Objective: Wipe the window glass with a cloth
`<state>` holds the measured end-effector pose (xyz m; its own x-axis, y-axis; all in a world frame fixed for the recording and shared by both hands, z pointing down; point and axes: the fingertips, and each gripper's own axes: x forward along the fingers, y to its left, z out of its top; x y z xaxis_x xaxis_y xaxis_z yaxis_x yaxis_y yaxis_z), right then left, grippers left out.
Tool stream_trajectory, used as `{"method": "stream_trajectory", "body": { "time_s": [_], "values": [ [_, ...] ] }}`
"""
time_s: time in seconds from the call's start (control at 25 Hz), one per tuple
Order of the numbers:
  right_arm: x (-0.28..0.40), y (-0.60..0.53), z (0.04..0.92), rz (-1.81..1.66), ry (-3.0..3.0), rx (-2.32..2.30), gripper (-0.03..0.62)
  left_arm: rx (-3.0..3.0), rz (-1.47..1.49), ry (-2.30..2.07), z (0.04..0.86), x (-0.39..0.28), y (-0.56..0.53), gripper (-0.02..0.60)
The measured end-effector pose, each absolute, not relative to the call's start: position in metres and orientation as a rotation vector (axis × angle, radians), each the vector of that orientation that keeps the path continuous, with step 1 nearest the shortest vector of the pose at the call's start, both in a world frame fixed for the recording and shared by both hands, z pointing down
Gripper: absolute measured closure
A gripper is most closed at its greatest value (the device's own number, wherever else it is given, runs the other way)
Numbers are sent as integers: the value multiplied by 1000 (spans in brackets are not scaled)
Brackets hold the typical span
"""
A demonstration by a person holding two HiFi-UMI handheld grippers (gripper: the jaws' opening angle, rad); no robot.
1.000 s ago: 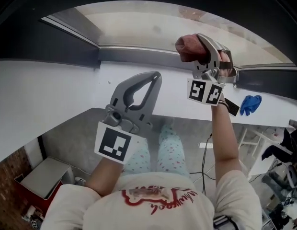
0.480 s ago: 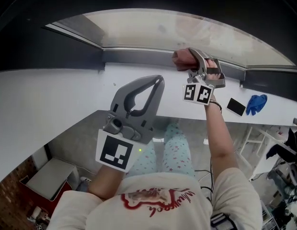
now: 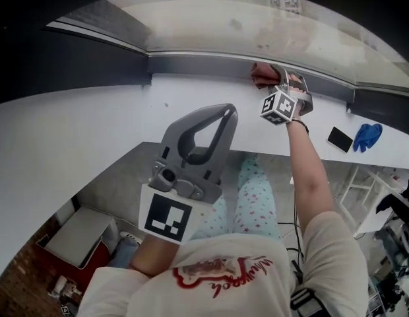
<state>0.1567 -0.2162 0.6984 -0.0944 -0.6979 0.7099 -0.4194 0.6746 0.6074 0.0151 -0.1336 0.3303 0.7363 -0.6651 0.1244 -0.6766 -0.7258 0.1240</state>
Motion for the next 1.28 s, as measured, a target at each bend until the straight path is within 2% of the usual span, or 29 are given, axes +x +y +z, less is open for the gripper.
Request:
{"method": "stream_trajectory", "body": {
  "time_s": [0.16,0.28,0.4,0.68,0.84,1.0,1.28],
  "values": [
    [166,-211,727,-196,-1672,849,500,2749,113,-1076,337,15,-127,563],
    [163,-217,700,-227,-1690,899,500,2774,102,-1094,326,11,-127,563],
    [137,-219,622,-403,-1780,993,500,2785,55,-1120,306,3,-124,563],
    [89,-209,350,-868,-1863,1298,500,2862,-15,-1097,260,9,-108,563],
    [77,-228,268,-1058,-1810,1400,500,2882,-40,-1117,249,5,-104,563],
    [68,-242,243,-1183,-1710,1419,499,2874,-38,-1125,244,-1,-94,563],
    [63,-246,251,-1259,-1611,1448,505,2865,-16,-1155,249,-32,-101,563]
  ]
}}
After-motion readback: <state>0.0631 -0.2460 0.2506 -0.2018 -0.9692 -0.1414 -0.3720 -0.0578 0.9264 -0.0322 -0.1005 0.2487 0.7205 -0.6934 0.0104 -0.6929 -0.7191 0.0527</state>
